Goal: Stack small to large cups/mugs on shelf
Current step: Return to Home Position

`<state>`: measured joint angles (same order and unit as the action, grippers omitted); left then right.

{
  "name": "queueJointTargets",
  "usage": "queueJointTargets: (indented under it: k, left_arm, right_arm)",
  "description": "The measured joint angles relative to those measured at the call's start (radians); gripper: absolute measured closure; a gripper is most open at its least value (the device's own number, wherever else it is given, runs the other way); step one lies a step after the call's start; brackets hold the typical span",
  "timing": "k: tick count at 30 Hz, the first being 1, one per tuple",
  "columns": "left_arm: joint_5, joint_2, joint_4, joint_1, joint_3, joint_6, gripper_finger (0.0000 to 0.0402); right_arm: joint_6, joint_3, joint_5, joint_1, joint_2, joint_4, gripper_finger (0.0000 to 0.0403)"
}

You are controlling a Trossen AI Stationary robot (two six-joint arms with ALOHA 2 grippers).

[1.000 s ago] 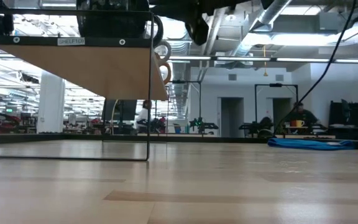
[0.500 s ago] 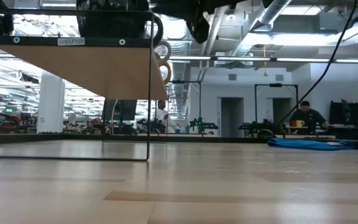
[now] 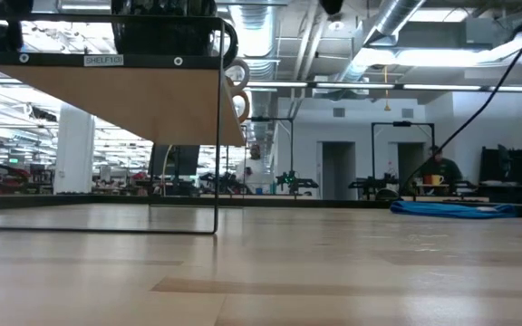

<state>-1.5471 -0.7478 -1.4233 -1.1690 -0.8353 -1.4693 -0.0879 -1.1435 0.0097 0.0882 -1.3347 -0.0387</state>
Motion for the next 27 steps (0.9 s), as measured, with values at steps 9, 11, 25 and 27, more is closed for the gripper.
queueJointTargets:
  k: [9,11,25,27]
  left_arm:
    - [-0.025,0.011,-0.023,-0.01,0.131,-0.163,0.026]
    - [-0.025,0.011,-0.03,-0.01,0.151,-0.197,0.026]
    - [-0.024,0.034,-0.149,-0.013,0.261,-0.466,0.026]
    - [-0.025,0.055,-0.149,-0.024,0.275,-0.476,0.026]
  right_arm:
    - [0.075,0.002,-0.009,-0.05,0.026,-0.079,0.0373]
    - [0.09,0.013,-0.028,-0.063,0.025,-0.084,0.0392]
    - [0.007,0.345,-0.066,-0.148,0.198,0.257,0.0395]
    - [-0.013,0.389,-0.066,-0.156,0.224,0.303,0.0387]
